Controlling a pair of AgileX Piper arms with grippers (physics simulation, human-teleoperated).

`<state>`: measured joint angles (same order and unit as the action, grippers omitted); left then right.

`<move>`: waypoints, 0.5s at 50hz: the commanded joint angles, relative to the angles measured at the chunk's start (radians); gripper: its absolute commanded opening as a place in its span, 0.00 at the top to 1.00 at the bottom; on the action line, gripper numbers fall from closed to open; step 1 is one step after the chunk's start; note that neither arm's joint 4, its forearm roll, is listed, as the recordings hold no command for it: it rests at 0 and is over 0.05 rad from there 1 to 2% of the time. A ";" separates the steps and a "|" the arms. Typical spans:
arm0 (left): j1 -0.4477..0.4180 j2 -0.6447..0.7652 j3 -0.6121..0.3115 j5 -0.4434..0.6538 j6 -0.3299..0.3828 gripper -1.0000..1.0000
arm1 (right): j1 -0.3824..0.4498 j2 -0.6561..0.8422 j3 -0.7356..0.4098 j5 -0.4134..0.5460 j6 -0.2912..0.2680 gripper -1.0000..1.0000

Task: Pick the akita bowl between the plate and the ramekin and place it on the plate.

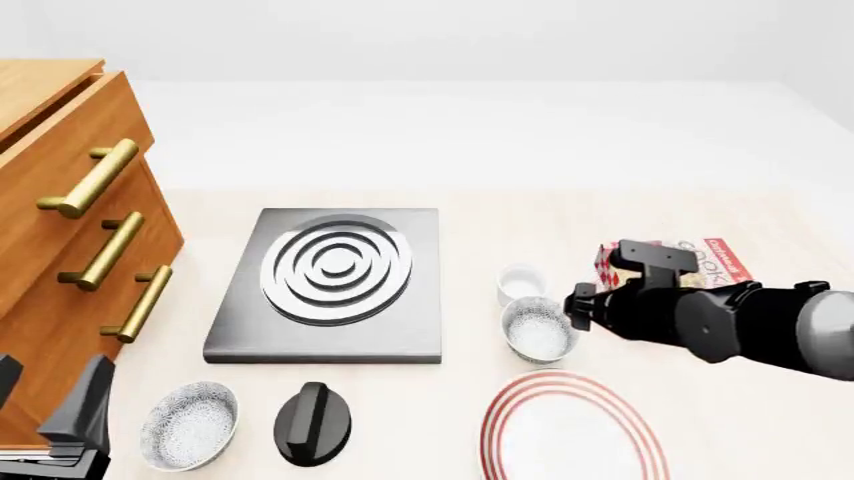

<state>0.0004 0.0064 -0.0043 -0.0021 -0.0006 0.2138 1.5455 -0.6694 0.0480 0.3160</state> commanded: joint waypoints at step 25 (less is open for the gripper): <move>0.000 0.000 0.000 0.000 0.000 0.00 | 0.032 0.061 0.015 -0.048 -0.004 0.00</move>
<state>0.0005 0.0064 -0.0043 -0.0021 -0.0004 0.2379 1.5906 -0.6619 0.0171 0.3120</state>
